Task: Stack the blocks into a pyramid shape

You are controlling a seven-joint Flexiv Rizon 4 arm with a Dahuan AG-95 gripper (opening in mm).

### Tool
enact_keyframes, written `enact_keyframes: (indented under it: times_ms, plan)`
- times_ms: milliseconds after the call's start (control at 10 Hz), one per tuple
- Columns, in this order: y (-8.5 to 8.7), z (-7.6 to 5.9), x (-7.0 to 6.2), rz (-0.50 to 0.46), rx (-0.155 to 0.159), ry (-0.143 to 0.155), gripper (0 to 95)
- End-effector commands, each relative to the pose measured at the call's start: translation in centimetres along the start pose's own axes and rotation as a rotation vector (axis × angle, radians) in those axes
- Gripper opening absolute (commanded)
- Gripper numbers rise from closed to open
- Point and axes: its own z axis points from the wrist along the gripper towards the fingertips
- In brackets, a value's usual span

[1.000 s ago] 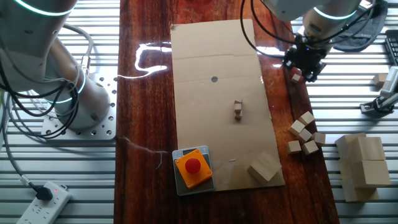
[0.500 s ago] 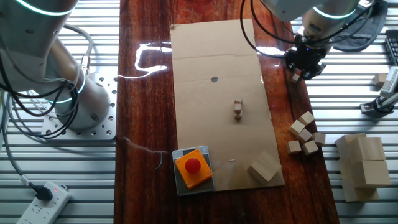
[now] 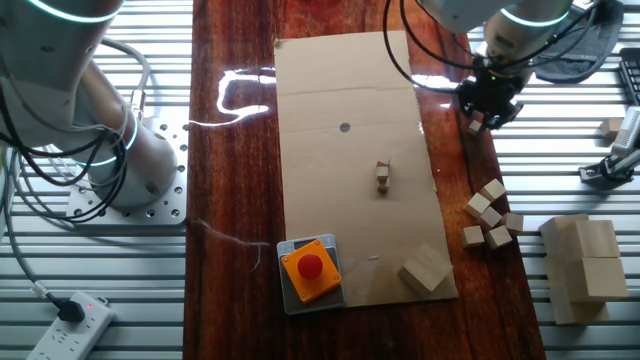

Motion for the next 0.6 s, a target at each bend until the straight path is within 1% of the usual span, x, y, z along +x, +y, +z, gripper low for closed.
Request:
enact_keyframes:
  times_ms: [100, 300, 400, 500, 600]
  plan:
    - [-0.9, -0.6, 1.3, 0.010, -0.003, -0.001, 0.0]
    - [-1.7, -1.3, 2.8, 0.036, -0.023, 0.003, 0.0]
    - [-1.9, -2.0, 4.0, 0.071, -0.039, 0.015, 0.0]
    - [-1.7, -2.3, 5.0, 0.090, -0.047, 0.021, 0.0]
    - [-1.4, -2.5, 6.5, 0.106, -0.049, 0.020, 0.0]
